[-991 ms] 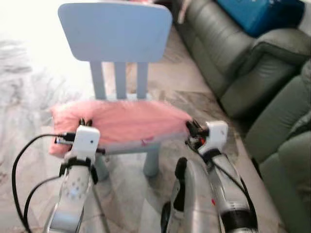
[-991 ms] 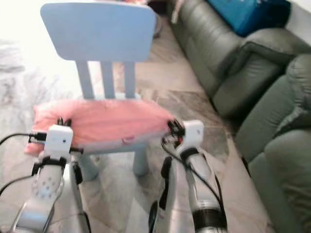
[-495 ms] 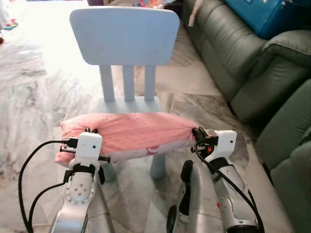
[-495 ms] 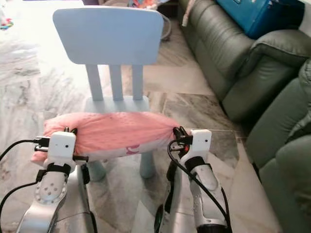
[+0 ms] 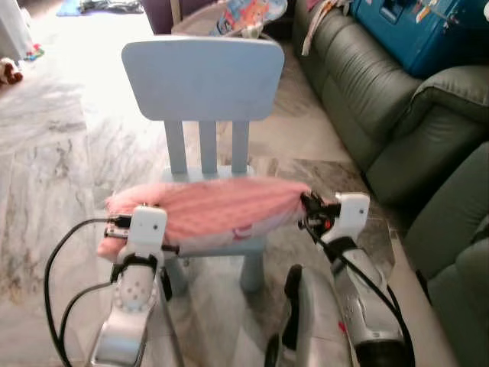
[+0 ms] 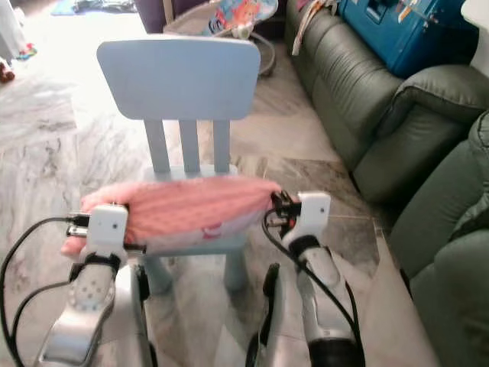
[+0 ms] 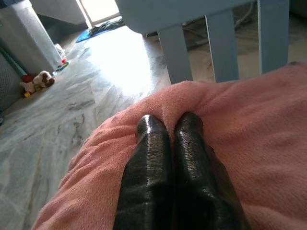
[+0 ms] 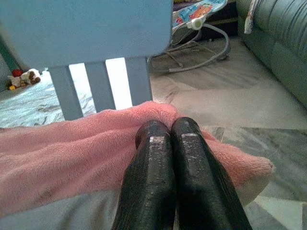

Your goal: Move the pillow to the sofa

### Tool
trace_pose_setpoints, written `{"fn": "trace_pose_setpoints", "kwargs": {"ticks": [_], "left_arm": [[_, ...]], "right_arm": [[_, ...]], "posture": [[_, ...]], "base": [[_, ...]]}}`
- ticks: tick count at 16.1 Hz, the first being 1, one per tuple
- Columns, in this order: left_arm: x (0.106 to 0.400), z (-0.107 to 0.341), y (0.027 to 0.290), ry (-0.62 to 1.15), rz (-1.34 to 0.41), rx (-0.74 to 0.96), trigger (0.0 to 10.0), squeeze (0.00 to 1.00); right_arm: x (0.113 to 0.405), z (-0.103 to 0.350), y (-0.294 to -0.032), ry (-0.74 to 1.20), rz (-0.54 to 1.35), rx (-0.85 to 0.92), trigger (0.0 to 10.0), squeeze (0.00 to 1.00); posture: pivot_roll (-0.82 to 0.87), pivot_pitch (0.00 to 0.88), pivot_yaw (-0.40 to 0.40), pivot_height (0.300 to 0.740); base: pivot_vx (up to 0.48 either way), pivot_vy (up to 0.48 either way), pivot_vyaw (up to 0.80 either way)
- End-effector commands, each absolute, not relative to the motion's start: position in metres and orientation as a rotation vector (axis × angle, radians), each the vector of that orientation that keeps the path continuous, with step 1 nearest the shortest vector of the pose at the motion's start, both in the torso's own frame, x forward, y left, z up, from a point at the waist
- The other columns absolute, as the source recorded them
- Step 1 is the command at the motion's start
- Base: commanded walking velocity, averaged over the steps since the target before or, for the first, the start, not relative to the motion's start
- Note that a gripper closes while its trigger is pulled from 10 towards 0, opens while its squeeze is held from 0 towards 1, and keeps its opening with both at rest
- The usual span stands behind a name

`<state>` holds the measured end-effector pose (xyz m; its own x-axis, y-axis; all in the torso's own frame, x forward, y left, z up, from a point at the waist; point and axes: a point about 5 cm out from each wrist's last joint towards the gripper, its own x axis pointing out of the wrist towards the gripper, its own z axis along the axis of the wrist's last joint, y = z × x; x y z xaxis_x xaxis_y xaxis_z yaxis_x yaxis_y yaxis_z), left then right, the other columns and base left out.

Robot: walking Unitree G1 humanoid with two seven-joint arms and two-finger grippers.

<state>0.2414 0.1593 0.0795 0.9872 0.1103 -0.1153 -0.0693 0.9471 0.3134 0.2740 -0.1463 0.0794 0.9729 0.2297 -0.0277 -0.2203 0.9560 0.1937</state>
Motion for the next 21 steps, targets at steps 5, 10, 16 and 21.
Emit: {"fn": "trace_pose_setpoints", "kwargs": {"ticks": [5,10,16,21], "left_arm": [[0.251,0.084,0.156,0.101,0.101,0.314,10.0,0.00],[0.255,0.080,0.154,0.108,0.110,0.307,10.0,0.00],[0.259,0.079,0.153,0.106,0.115,0.303,10.0,0.00],[0.257,0.074,0.151,0.125,0.102,0.283,10.0,0.00]], "right_arm": [[0.280,0.087,-0.156,0.028,0.202,0.188,10.0,0.00],[0.281,0.091,-0.153,0.012,0.216,0.154,10.0,0.00],[0.286,0.096,-0.154,0.006,0.199,0.153,10.0,0.00],[0.287,0.098,-0.153,-0.002,0.203,0.159,10.0,0.00]], "posture": [[0.07,0.000,-0.073,0.628],[0.06,0.000,-0.079,0.641],[0.06,0.000,-0.080,0.724],[0.05,0.000,-0.082,0.740]], "base": [[0.000,0.000,0.00],[0.000,0.000,0.00],[0.000,0.000,0.00],[0.000,0.000,0.00]]}}
